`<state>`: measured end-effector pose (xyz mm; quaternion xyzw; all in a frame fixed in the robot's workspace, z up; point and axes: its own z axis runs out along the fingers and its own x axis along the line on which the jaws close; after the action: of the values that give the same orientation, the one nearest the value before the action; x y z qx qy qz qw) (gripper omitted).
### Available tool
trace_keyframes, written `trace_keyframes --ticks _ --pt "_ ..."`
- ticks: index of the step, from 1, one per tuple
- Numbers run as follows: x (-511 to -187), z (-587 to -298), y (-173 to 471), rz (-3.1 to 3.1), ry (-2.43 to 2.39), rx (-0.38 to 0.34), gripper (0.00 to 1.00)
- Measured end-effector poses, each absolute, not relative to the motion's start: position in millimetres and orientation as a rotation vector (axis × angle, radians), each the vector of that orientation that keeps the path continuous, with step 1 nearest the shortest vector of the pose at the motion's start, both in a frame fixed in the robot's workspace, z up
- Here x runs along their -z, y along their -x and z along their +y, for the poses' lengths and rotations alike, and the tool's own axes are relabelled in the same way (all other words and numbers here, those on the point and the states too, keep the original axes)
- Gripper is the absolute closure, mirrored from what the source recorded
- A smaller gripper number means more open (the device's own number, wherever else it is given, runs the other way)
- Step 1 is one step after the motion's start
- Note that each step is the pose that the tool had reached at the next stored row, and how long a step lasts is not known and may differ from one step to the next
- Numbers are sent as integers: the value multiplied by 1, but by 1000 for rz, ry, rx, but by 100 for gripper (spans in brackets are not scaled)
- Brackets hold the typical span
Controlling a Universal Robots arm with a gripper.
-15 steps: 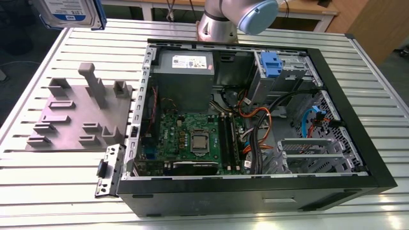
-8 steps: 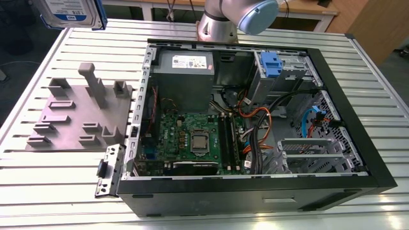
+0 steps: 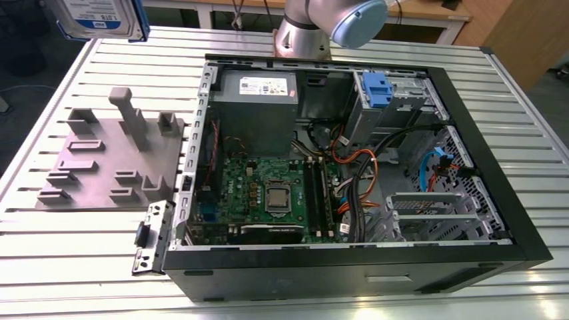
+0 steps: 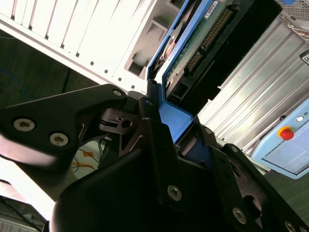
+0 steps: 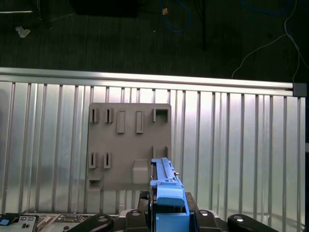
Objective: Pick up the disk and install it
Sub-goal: 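Pick up the disk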
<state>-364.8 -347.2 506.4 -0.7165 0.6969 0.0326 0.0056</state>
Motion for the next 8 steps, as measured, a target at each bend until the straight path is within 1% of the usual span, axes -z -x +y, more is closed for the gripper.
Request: trace_keyframes --ticks 8 --pt "-506 -347 362 2182 2243 -102 63"
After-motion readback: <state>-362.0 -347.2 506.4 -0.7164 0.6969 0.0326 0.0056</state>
